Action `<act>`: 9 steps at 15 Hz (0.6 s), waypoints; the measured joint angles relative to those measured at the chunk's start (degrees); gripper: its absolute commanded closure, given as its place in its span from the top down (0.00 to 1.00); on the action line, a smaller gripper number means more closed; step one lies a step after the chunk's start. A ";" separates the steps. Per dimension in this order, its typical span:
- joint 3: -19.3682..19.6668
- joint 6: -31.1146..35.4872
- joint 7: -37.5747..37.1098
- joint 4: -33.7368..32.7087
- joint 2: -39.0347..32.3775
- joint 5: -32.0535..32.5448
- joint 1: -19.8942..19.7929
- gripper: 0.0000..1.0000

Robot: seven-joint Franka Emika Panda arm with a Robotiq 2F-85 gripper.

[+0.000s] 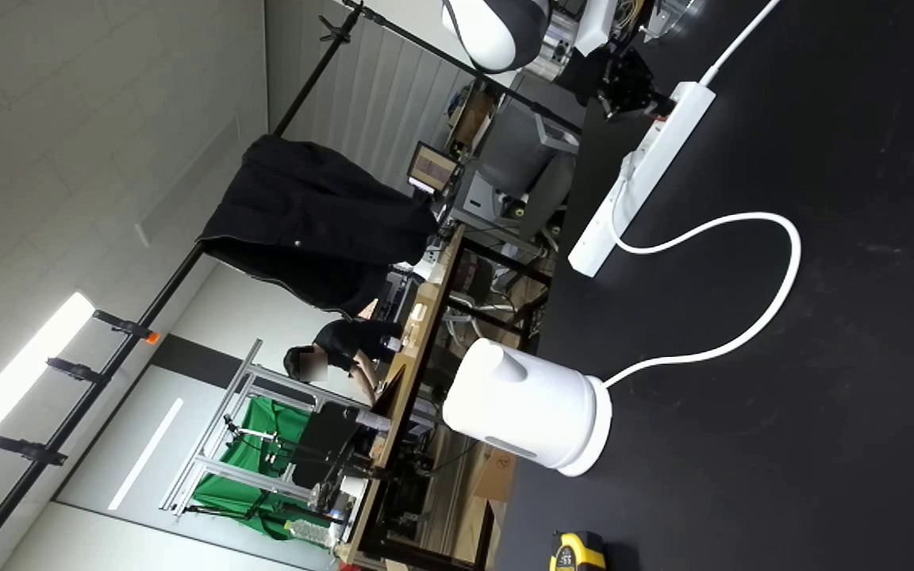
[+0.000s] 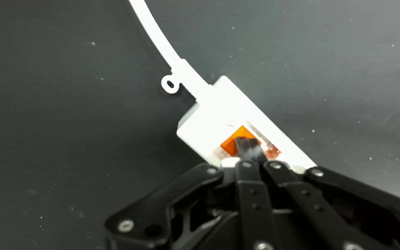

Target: Turn on the extension cable

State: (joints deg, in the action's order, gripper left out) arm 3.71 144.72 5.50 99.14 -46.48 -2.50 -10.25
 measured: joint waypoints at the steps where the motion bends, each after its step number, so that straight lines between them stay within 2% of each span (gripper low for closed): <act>1: -0.05 0.22 0.00 -0.11 -0.12 -0.24 -0.17 0.00; 5: -0.45 0.25 0.04 -0.88 -0.70 -2.00 -1.09 0.00; 9: -1.23 -3.14 0.16 -3.37 -1.71 -3.64 -2.39 0.00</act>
State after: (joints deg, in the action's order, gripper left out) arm 2.48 141.58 5.66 95.77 -48.20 -6.14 -12.64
